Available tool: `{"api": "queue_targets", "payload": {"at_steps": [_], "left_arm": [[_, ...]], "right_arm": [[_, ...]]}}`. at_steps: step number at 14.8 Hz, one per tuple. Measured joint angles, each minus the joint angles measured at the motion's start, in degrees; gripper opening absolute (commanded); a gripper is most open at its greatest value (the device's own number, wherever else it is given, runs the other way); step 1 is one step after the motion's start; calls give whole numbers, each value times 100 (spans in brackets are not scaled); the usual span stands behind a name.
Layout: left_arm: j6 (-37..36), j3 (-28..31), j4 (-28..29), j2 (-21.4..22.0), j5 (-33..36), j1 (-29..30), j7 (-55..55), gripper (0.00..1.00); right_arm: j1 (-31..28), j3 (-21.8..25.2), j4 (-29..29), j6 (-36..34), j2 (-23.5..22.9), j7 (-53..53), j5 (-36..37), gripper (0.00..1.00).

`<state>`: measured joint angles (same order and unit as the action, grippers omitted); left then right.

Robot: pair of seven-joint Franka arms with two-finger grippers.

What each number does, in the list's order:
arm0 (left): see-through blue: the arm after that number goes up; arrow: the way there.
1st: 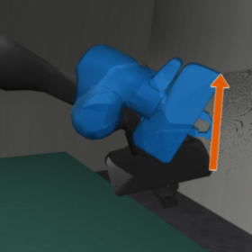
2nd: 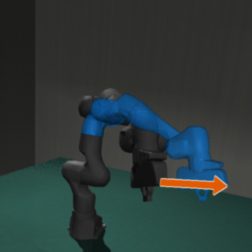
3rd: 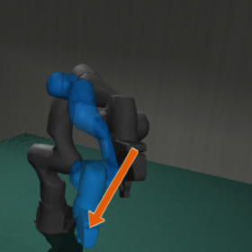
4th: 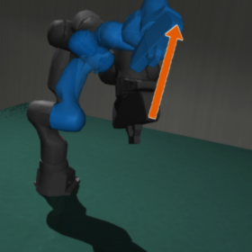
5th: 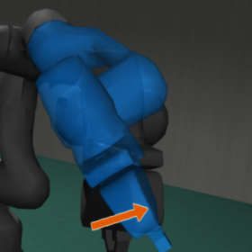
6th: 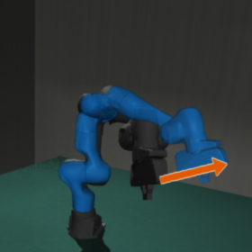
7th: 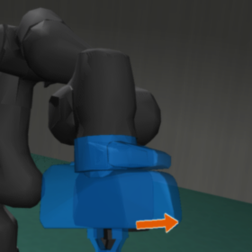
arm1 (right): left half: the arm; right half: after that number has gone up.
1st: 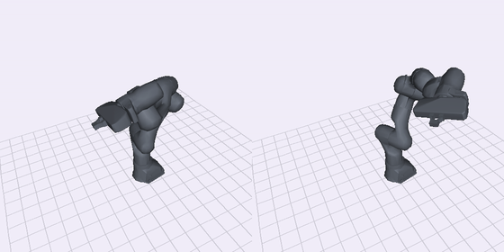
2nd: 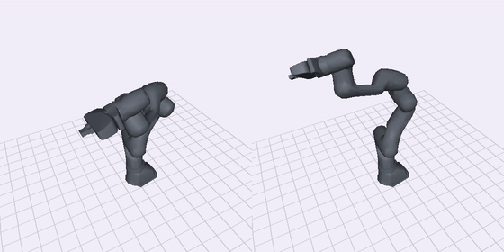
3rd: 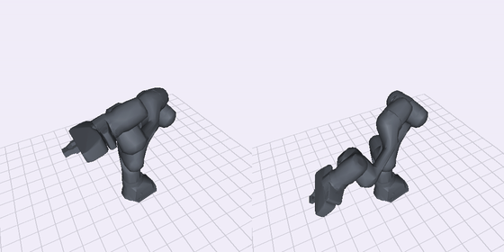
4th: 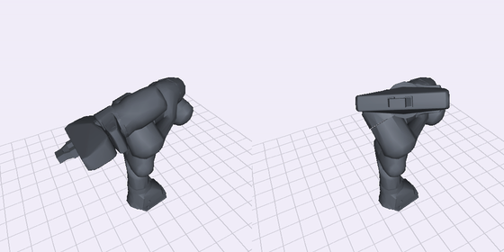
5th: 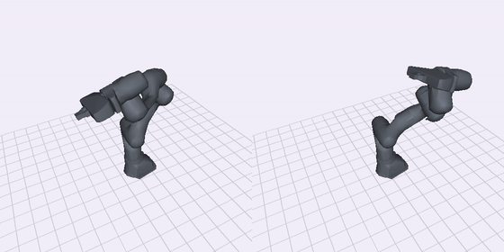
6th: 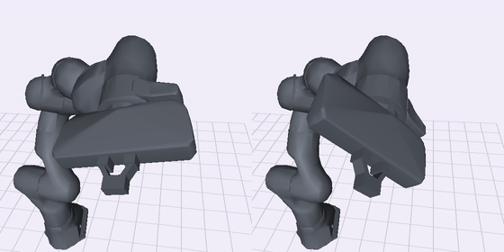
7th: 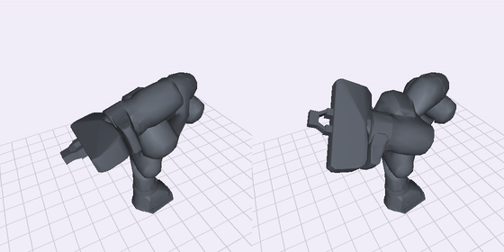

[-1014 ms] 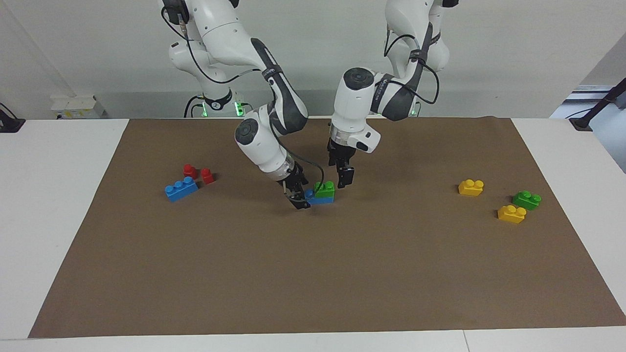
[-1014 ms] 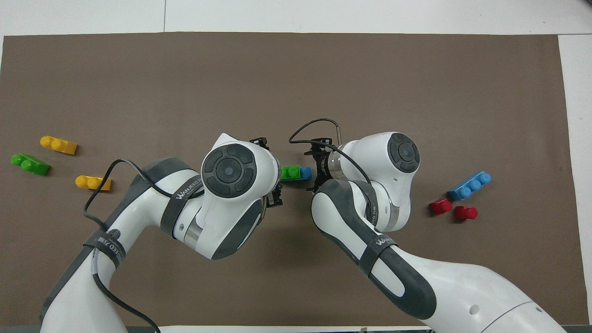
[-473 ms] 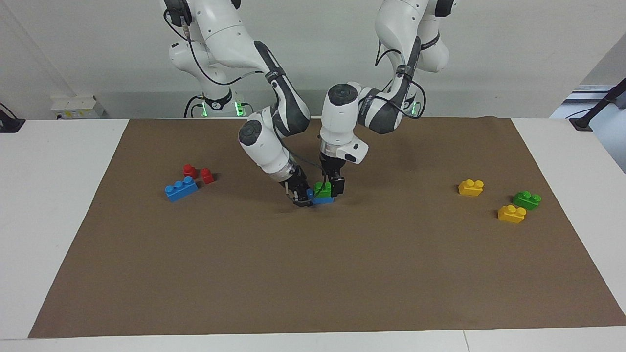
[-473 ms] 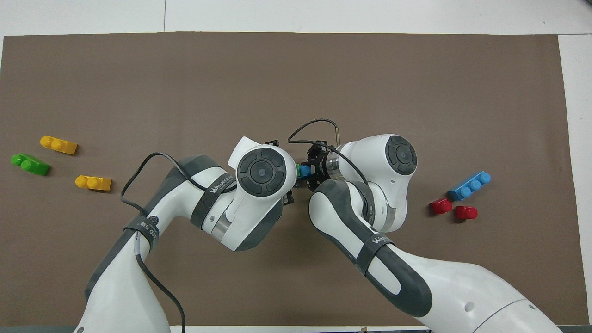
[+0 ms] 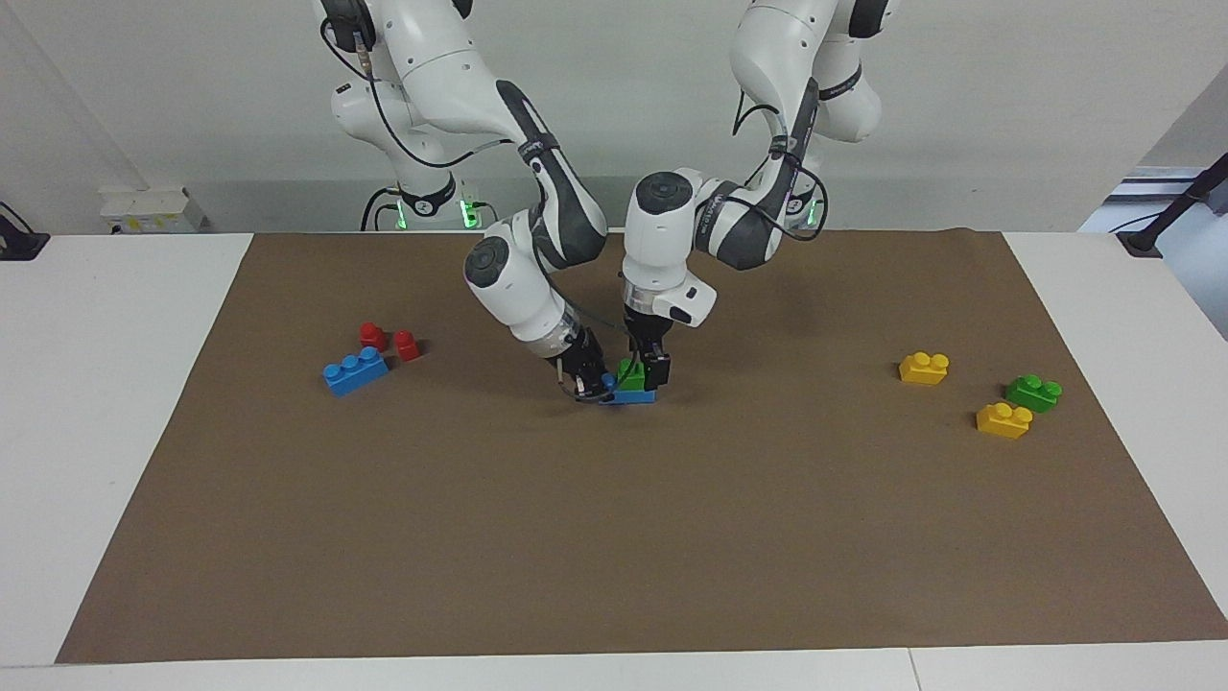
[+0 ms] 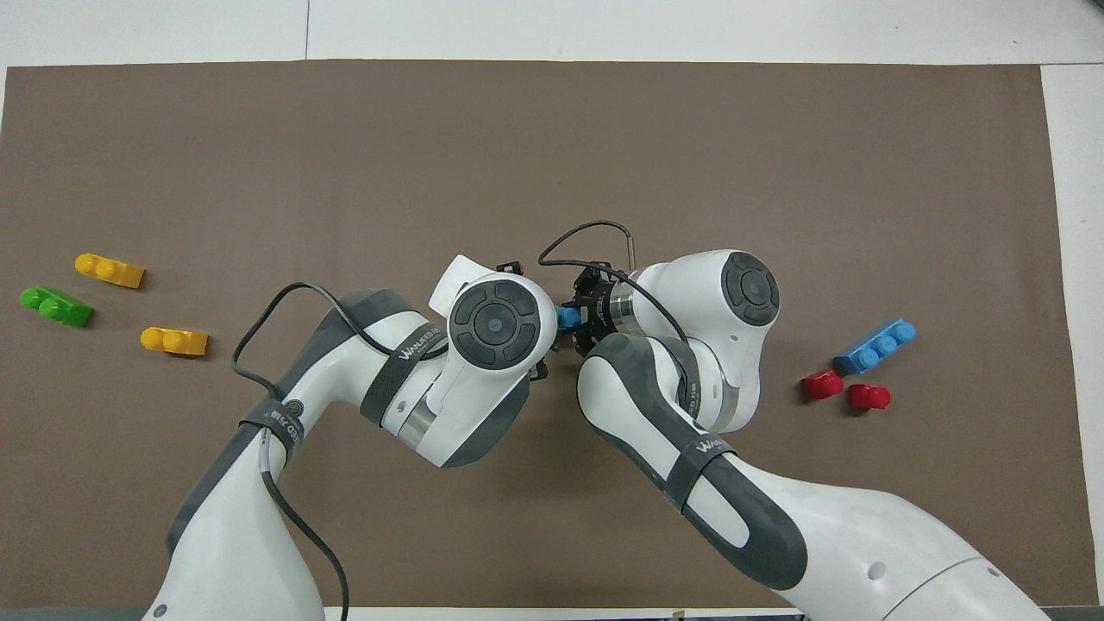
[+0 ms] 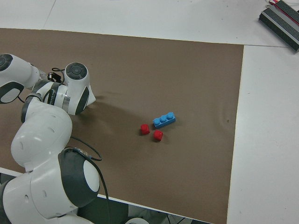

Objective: Remove green block with left arm and hold with right
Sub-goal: 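Pull the green brick away with the left gripper while the right gripper pulls blue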

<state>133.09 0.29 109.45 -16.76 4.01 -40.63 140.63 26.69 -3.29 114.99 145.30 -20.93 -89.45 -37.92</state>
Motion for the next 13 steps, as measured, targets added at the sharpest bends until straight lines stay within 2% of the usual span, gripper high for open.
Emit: {"api": "queue_targets", "payload": {"at_steps": [8, 10, 13], "left_arm": [[86, 21, -1, 50, 223, -110, -102, 0], [-320, 47, -57, 311, 223, -61, -329, 0], [-1114, 93, -93, 947, 97, 277, -1127, 0]], "right_arm": [[1, -2, -8, 6, 1, 1, 0, 0], [0, -1, -29, 13, 1, 0, -2, 0], [-21, 23, -43, 13, 1, 0, -2, 0]]}}
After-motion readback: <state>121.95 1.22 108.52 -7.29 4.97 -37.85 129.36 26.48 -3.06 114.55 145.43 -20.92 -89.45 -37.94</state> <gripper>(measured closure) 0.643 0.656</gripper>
